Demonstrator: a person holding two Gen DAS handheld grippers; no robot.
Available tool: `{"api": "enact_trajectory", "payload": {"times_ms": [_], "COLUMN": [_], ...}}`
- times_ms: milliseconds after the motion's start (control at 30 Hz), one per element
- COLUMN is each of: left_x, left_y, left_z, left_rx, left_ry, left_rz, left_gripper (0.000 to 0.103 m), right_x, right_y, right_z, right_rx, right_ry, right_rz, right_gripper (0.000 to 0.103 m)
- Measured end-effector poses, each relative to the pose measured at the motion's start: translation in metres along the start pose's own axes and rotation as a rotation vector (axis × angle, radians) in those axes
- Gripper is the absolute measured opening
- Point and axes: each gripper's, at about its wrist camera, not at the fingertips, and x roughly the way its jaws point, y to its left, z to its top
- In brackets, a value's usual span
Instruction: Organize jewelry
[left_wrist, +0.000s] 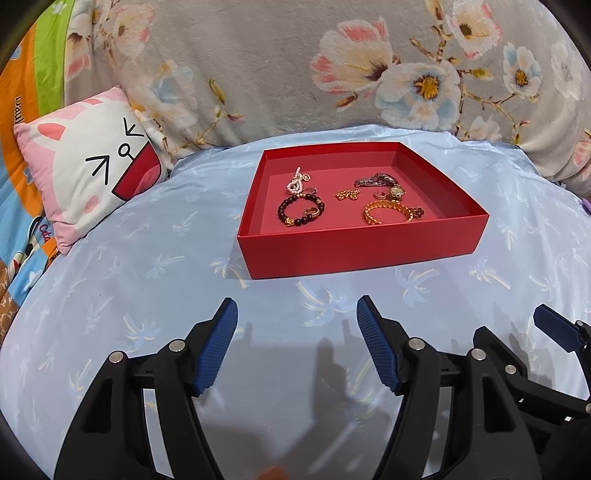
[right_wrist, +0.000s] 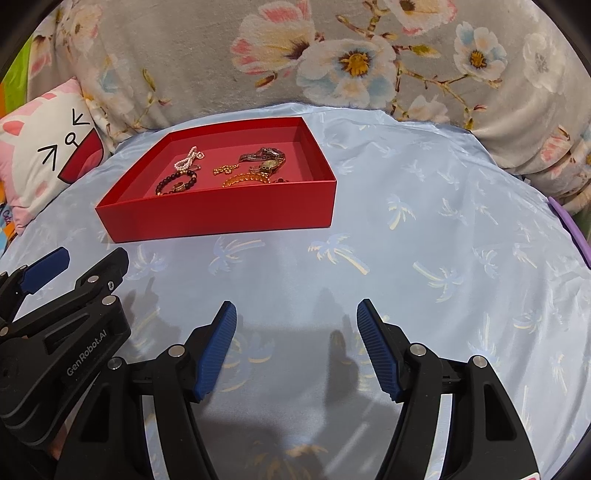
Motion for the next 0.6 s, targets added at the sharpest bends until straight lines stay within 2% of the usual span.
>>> {"api": "enact_trajectory", "payload": {"times_ms": [600], "left_x": [-0.0003], "left_y": [-0.0005], "left_z": [-0.0006], "left_rx": [0.000], "left_ry": [0.001], "left_rz": [-0.002], "left_gripper": [0.065], "right_x": [-0.0009], "right_y": [0.0009], "right_z": [-0.0002], "right_rx": [0.002], "right_ry": [0.005], "right_rz": [-0.002], "right_gripper": [0.067]}}
